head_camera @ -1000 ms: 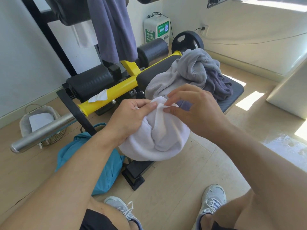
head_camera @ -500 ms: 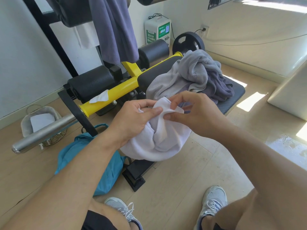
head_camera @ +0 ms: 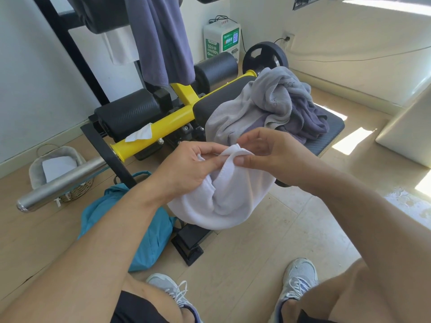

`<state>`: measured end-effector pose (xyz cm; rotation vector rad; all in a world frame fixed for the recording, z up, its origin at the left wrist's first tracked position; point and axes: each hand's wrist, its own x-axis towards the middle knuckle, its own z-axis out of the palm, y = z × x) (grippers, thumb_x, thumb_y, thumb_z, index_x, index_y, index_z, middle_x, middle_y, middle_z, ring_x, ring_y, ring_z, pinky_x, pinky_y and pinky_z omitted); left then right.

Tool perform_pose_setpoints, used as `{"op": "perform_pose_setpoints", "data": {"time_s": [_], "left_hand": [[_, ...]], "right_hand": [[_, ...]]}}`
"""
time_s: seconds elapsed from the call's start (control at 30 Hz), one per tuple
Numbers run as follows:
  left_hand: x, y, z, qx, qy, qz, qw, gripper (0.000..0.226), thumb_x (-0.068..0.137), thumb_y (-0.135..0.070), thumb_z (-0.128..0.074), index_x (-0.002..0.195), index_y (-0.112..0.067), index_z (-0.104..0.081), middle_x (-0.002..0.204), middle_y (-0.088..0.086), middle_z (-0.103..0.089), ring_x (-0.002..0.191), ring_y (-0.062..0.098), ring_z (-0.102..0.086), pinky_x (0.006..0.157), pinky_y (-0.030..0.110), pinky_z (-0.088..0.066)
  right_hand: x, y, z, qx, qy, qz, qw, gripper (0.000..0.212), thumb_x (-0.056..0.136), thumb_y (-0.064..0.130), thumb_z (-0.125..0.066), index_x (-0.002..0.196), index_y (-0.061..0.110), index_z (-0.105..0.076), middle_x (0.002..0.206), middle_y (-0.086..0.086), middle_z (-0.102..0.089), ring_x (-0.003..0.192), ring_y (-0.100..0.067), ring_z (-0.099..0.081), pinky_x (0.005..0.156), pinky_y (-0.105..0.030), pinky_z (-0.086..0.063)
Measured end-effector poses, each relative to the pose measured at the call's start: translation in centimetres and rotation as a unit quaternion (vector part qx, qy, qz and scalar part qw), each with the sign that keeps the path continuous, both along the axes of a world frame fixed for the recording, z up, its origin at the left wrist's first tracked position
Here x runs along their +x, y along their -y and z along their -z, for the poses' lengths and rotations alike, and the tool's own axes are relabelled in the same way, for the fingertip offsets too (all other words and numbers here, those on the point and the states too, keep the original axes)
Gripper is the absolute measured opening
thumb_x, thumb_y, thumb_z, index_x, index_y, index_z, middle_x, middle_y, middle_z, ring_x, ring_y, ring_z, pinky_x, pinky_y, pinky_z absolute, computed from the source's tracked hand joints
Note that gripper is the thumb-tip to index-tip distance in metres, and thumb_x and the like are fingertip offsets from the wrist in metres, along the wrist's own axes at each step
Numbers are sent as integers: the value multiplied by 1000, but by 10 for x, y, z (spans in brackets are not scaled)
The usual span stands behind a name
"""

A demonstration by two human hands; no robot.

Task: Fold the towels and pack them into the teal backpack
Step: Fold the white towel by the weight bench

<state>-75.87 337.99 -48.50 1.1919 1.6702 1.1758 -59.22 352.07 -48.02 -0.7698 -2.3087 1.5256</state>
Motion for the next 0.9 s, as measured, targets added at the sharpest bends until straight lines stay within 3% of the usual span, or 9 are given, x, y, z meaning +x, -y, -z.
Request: {"op": "perform_pose_setpoints", "data": {"time_s": [0.17, 0.23, 0.33, 0.47, 0.57, 0.67, 0.77, 0.83, 0.9], "left_hand": [[-9, -5, 4, 2, -27, -108, 994, 14, 91, -36, -73, 99, -27, -80, 86, -12, -79, 85, -4, -70, 83, 19, -50], [-24, -6, 8, -20, -54, -202, 978, 29, 80, -56, -76, 87, -28, -80, 73, -18, -74, 80, 1, -68, 78, 26, -49], [-49, -1, 11, -72, -11, -271, 960, 63, 63, -79, -72, 61, -16, -69, 55, -8, -64, 69, 20, -61, 72, 35, -47], [-70, 8, 19, -96, 65, -275, 955, 86, 50, -91, -65, 71, -8, -67, 76, 12, -71, 77, 29, -67, 78, 38, -51], [-77, 12, 27, -155, 67, -214, 962, 118, 31, -103, -60, 90, -2, -77, 98, 19, -77, 97, 37, -74, 92, 50, -56], [-79, 14, 32, -230, 26, -101, 968, 108, 34, -99, -65, 86, -5, -73, 91, 9, -78, 85, 25, -74, 83, 41, -59], [-82, 16, 29, -254, 43, -45, 965, 61, 54, -68, -85, 72, -13, -64, 78, 5, -70, 69, 15, -66, 68, 30, -54], [-82, 17, 26, -246, 109, -38, 962, 45, 61, -49, -85, 86, -11, -78, 93, 6, -78, 81, 16, -72, 76, 31, -55], [-85, 17, 26, -216, 190, -44, 957, 61, 56, -48, -92, 103, -11, -82, 112, 9, -77, 95, 18, -74, 85, 33, -56]], "right_hand": [[4, -1, -1, 5, 61, -33, 998, 18, 89, 33, -76, 92, 17, -70, 84, -3, -71, 50, 3, -55, 45, -8, -36], [6, -1, -4, -7, 43, -2, 999, 22, 93, 35, -72, 92, 15, -64, 75, 6, -62, 46, 2, -48, 40, -12, -33], [8, -3, -12, -81, -42, 90, 992, 19, 99, 36, -62, 100, 17, -60, 69, 14, -63, 58, -5, -60, 42, -19, -42], [12, -14, -15, -29, -100, 218, 970, 22, 101, 48, -55, 105, 26, -59, 96, 8, -67, 91, -14, -63, 77, -36, -50], [15, -18, -16, 73, -58, 251, 964, 16, 103, 49, -49, 102, 33, -51, 99, 14, -61, 88, -2, -54, 70, -27, -40], [17, -21, -18, 91, -38, 264, 959, 16, 102, 49, -50, 104, 33, -53, 97, 18, -59, 85, 5, -50, 66, -24, -35], [20, -28, -16, 91, -38, 288, 953, 21, 101, 49, -52, 101, 29, -59, 97, 12, -64, 81, 3, -52, 64, -25, -36], [21, -31, -14, 83, -45, 301, 949, 26, 102, 48, -52, 99, 23, -62, 96, 7, -67, 77, -1, -53, 64, -26, -37], [21, -33, -13, 91, -42, 314, 944, 27, 103, 45, -51, 103, 21, -62, 93, 8, -66, 76, 0, -53, 64, -25, -37]]}}
